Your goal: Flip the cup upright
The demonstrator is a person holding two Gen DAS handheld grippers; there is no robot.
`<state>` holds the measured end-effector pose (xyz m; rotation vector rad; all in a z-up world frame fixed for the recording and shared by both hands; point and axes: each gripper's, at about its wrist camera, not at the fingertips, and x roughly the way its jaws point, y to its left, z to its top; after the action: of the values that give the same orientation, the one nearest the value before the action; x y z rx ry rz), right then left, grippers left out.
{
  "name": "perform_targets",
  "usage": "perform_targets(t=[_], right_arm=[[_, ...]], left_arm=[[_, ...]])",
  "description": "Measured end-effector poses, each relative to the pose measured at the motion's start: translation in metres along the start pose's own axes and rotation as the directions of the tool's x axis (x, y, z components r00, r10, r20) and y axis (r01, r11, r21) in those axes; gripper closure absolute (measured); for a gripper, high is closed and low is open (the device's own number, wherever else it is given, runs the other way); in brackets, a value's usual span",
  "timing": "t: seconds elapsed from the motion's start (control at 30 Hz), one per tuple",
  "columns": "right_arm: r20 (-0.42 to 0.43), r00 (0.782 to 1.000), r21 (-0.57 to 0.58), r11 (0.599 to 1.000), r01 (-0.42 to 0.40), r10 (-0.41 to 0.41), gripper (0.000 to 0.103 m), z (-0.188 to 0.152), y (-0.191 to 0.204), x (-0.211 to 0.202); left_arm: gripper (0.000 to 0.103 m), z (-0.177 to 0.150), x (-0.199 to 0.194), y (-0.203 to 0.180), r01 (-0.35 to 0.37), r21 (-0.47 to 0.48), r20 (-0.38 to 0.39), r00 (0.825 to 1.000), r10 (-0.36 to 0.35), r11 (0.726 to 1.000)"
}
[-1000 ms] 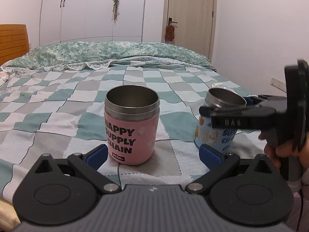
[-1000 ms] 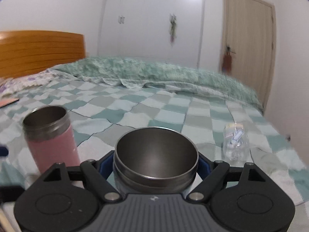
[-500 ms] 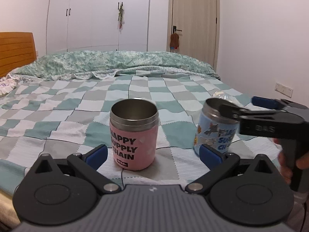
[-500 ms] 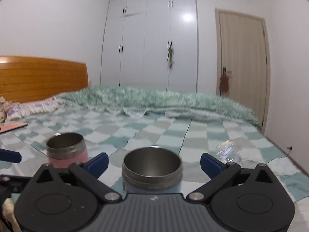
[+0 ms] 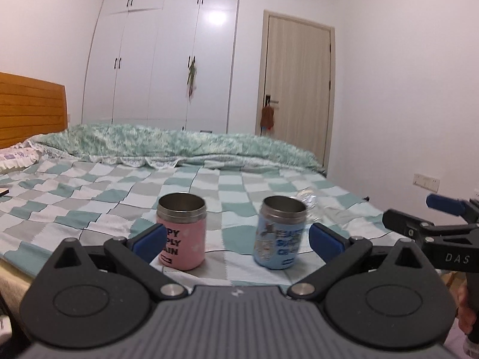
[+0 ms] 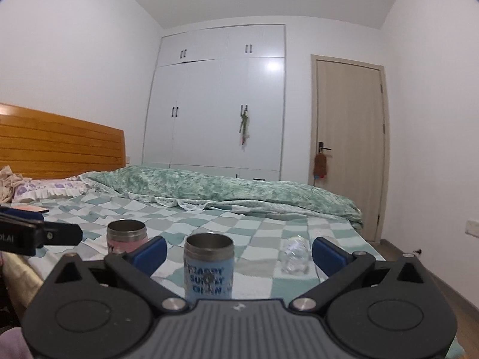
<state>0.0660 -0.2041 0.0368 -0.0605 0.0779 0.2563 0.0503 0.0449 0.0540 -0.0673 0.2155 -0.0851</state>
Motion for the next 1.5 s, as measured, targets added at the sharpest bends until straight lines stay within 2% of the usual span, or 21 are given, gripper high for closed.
perform_targets(t=[0.3,0.47,1.5], right_arm=[[0.016,0.996,0.088,0.992,0.089,-0.091,0.000,-0.019,-0.016,-0.062],[0.046,0.993,0.076,0.992,0.105,-0.108,0.000,-0.026,-0.018,-0.073],[0.040,0.995,0.082,0.992,0.091,-0.095,0.000,-0.029,-0.011,-0.075]], left_arm=[[0.000,-0.031,-0.053,-0.022,-0.042,-0.013,0.098,0.994,0.043,0.999],[0.000,-0.036,-0.063,-0.027,-0.069,-0.001,0.153,0.986,0.068,0.998],[0.000,-0.039,-0.062,-0.029,-0.088,0.005,0.159,0.984,0.086,0.996]])
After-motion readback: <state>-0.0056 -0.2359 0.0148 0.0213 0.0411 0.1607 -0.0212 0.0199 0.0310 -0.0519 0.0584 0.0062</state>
